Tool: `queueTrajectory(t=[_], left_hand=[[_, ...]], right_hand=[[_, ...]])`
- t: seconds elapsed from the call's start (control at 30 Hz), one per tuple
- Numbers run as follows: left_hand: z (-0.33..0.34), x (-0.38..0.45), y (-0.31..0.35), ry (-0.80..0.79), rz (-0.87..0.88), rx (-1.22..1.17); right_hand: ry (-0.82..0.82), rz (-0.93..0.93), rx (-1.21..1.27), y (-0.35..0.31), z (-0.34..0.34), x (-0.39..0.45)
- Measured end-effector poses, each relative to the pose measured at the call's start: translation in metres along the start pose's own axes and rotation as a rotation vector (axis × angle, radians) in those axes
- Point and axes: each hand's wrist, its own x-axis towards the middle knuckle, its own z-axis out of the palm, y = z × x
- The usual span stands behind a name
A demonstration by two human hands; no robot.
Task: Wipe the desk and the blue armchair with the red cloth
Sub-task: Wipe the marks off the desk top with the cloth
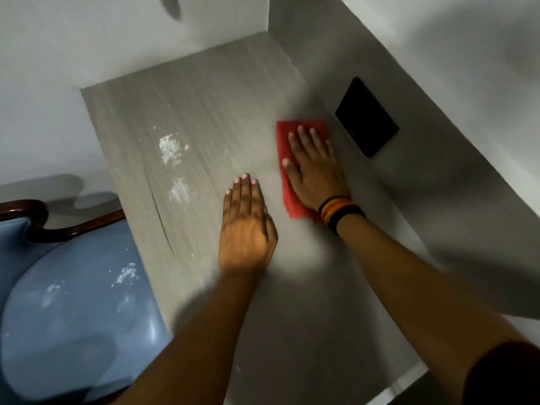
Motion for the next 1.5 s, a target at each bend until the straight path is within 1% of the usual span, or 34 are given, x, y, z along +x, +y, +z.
queueTrajectory(t=[0.03,0.07,0.17,0.23,0.27,0.37,0.43,0.53,0.6,0.7,0.73,0.8,0.83,0.87,0.93,1.0,1.07,1.1,1.17,1.2,1.27,1.33,1.37,1.43,1.5], left_hand=[[0.000,0.000,0.000,-0.006,-0.004,0.004],[-0.002,-0.001,0.000,-0.012,-0.006,0.005],[-0.002,-0.002,0.001,-0.017,-0.012,0.018],[-0.001,-0.001,0.002,-0.019,-0.021,0.016],[-0.002,-0.002,0.002,-0.021,-0.028,0.013],[-0.002,-0.004,0.003,-0.018,-0.016,0.012],[-0.001,-0.004,0.001,-0.021,-0.017,0.007],[0.001,-0.003,0.000,-0.007,-0.019,-0.018],[0.005,-0.004,-0.002,-0.005,-0.022,-0.035],[0.004,-0.004,-0.002,-0.002,-0.039,-0.049],[0.002,-0.005,-0.001,-0.001,-0.050,-0.067],[-0.005,-0.008,0.001,0.020,-0.048,-0.144],[-0.009,-0.010,0.002,0.044,-0.045,-0.200],[-0.014,-0.012,0.001,0.085,-0.042,-0.259],[-0.025,-0.005,0.005,0.187,-0.033,-0.327],[-0.032,0.027,0.018,0.221,0.017,-0.326],[-0.031,0.077,0.038,0.158,0.039,-0.298],[-0.027,0.100,0.047,0.097,0.023,-0.291],[-0.016,0.130,0.055,-0.011,0.003,-0.224],[-0.009,0.134,0.054,-0.025,0.013,-0.179],[-0.001,0.142,0.044,-0.004,0.060,-0.093],[-0.008,0.156,0.022,0.011,0.101,-0.102],[-0.016,0.165,0.005,0.002,0.090,-0.098],[-0.034,0.189,-0.047,0.020,0.002,-0.064],[-0.051,0.205,-0.111,0.077,-0.096,-0.059]], right_hand=[[-0.005,-0.025,-0.005,0.002,0.003,-0.032],[-0.008,-0.012,0.000,0.004,0.007,-0.072],[0.000,0.150,0.026,-0.001,0.025,-0.201],[-0.010,0.226,0.004,-0.004,0.036,-0.250],[-0.024,0.240,-0.008,-0.004,0.037,-0.256],[-0.023,0.201,0.000,-0.002,0.028,-0.218],[0.022,0.161,0.009,0.007,0.022,-0.165],[0.069,0.210,0.037,0.009,0.013,-0.069],[0.086,0.228,0.054,-0.011,0.014,-0.016],[0.064,0.137,0.117,-0.055,0.015,0.028],[0.048,0.091,0.183,-0.064,0.013,0.036],[0.004,0.045,0.404,-0.063,0.002,0.043],[0.012,0.045,0.498,-0.053,-0.003,0.043],[0.045,0.058,0.538,-0.040,-0.006,0.041],[0.115,0.111,0.521,-0.012,-0.009,0.039],[0.129,0.130,0.467,0.002,-0.006,0.039],[0.141,0.115,0.426,0.002,0.001,0.043],[0.151,0.107,0.420,0.002,0.004,0.046],[0.204,0.120,0.493,0.006,0.006,0.048],[0.241,0.125,0.535,0.010,0.007,0.047],[0.266,0.111,0.517,0.011,0.010,0.050],[0.265,0.094,0.445,0.011,0.014,0.052],[0.261,0.086,0.412,0.012,0.015,0.051],[0.260,0.055,0.381,0.012,0.017,0.052],[0.269,0.045,0.342,0.013,0.019,0.055]])
